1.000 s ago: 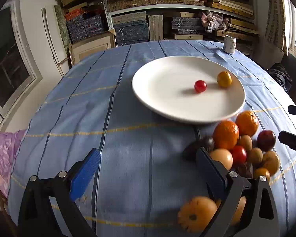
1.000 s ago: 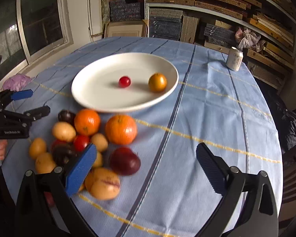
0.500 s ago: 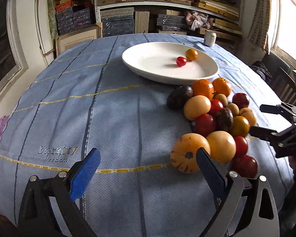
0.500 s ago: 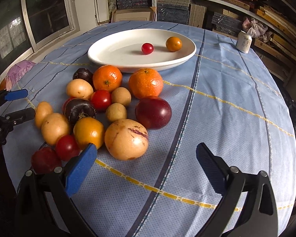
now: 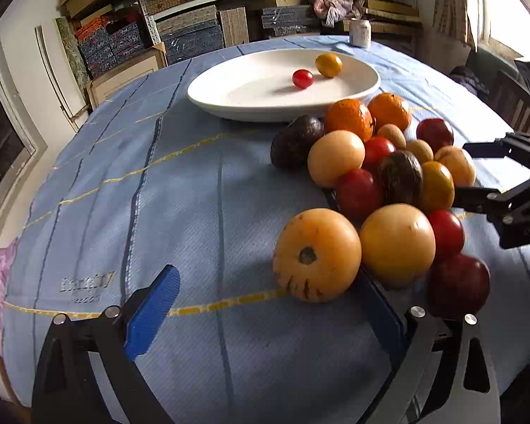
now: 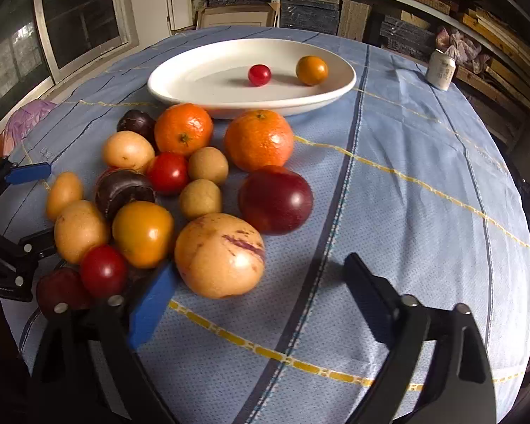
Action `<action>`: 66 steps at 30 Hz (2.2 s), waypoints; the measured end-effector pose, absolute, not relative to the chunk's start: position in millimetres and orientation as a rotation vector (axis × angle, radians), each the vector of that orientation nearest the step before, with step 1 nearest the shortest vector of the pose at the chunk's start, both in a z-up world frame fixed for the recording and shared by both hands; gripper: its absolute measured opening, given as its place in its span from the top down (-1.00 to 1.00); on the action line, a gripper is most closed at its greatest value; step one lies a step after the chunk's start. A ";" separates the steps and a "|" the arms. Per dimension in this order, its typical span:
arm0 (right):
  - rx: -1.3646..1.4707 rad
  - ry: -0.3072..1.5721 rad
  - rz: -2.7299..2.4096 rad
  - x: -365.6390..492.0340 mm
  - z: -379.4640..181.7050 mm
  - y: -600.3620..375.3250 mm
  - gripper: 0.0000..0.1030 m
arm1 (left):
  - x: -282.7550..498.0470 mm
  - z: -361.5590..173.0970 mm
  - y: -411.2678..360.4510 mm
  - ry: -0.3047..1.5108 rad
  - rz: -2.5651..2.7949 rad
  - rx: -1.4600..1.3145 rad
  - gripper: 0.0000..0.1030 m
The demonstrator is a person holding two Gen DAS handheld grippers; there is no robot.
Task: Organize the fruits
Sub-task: 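Grasp the pale brown pear-like fruit with right gripper while left grasps the striped yellow fruit, then carry the pear-like fruit with right gripper to the plate while left carries the striped fruit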
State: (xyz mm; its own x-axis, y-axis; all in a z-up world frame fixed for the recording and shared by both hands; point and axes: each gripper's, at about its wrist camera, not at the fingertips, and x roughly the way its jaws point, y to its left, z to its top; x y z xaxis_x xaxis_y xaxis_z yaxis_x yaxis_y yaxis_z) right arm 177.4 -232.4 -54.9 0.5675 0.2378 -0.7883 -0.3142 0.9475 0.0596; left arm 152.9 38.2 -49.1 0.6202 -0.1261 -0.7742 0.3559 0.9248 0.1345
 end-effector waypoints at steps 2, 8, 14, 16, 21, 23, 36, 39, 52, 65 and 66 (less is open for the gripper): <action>-0.094 0.903 0.311 178.1 -53.9 -230.1 -0.46 | 153.5 -50.0 39.2 0.840 -0.298 0.270 -0.78; -0.099 0.885 0.308 176.4 -51.4 -222.1 0.14 | 151.1 -47.6 35.3 0.835 -0.387 0.224 0.09; -0.063 0.890 0.289 168.9 -51.5 -223.9 0.13 | 154.4 -47.2 32.9 0.818 -0.400 0.214 0.19; -0.064 0.888 0.285 165.9 -52.1 -224.7 0.13 | 157.6 -46.6 34.1 0.818 -0.405 0.195 0.19; -0.051 0.889 0.286 163.5 -52.0 -226.9 0.13 | 160.6 -45.3 33.0 0.815 -0.396 0.209 0.14; -0.047 0.889 0.288 162.1 -52.4 -228.7 0.13 | 162.2 -43.5 33.5 0.807 -0.361 0.221 -0.22; -0.014 0.888 0.293 159.4 -51.1 -233.2 0.13 | 163.4 -48.0 32.4 0.830 -0.382 0.205 0.18; -0.006 0.887 0.293 158.1 -50.8 -234.8 0.13 | 165.1 -47.8 35.2 0.836 -0.392 0.183 0.18; 0.013 0.863 0.269 149.2 -39.2 -242.9 0.14 | 159.6 -42.9 58.1 0.821 -0.345 0.130 0.18; 0.041 0.761 0.342 167.5 0.8 -228.1 0.14 | 163.8 3.2 64.9 0.686 -0.374 0.030 0.24; 0.046 0.758 0.350 168.3 3.0 -227.3 0.14 | 162.3 1.3 64.8 0.692 -0.372 0.042 0.24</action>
